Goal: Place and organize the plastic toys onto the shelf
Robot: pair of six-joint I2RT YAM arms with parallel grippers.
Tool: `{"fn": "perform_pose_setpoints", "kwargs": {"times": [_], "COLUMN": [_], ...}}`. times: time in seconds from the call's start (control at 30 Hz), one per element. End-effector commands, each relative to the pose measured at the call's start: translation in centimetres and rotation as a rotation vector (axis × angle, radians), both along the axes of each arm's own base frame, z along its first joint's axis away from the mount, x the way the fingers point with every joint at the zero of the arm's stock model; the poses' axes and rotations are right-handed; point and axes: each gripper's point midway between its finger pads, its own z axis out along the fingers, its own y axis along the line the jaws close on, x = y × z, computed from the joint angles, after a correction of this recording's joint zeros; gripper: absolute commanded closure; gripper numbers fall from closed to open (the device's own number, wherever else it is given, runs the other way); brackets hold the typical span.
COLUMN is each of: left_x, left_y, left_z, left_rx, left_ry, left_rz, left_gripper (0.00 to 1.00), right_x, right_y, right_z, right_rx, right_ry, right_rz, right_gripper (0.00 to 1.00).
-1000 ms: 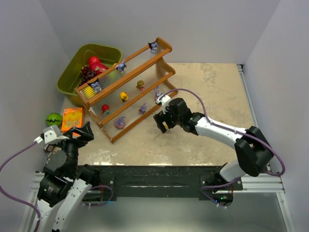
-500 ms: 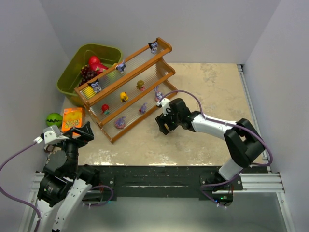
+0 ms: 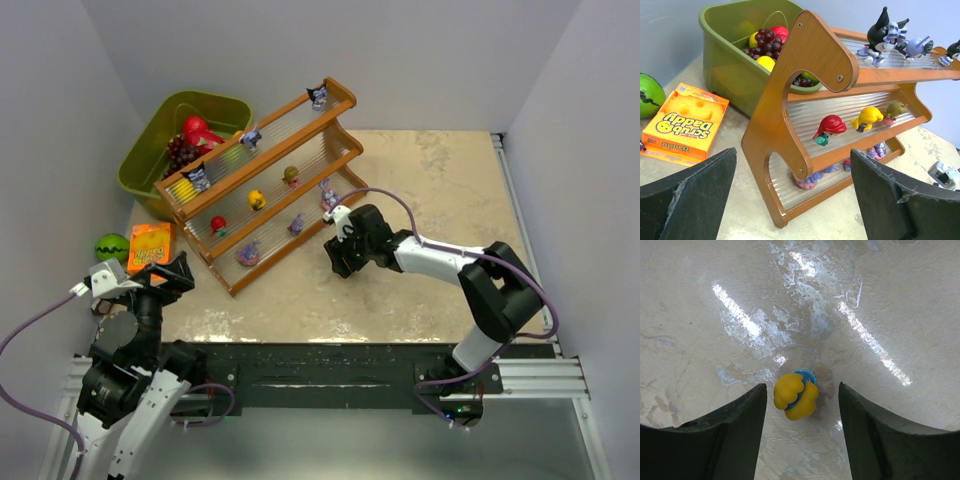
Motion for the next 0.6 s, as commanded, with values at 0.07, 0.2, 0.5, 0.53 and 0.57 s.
{"fn": "perform_pose_setpoints", "kwargs": {"times": [0.07, 0.2, 0.5, 0.53, 0.57], "left_x": [-1.4, -1.4, -1.4, -1.4, -1.4], "left_y": [0.9, 0.9, 0.9, 0.9, 0.9], "left_z": [1.7, 1.7, 1.8, 1.8, 1.8], "left_rx": [-0.064, -0.063, -0.063, -0.063, -0.063], "left_ry": [-0.109, -0.109, -0.110, -0.110, -0.110], "left_rz": [0.017, 0.017, 0.017, 0.017, 0.017], "left_gripper": [0.00, 0.00, 0.00, 0.00, 0.01], "right_x": [1.0, 1.2, 2.9, 2.9, 3.5], "right_y": [1.4, 1.7, 1.5, 1.3, 1.5], "right_z": [1.4, 1.8, 3.8, 4.2, 5.1], "right_rx": [0.064, 0.096, 0.136, 0.137, 0.148], "right_ry": [-0.016, -0.001, 0.014, 0.018, 0.005], "right_rz": [-0.006, -0.058, -0.254, -0.275, -0.297], "right_gripper": [0.48, 0.71, 1.00, 1.00, 1.00]}}
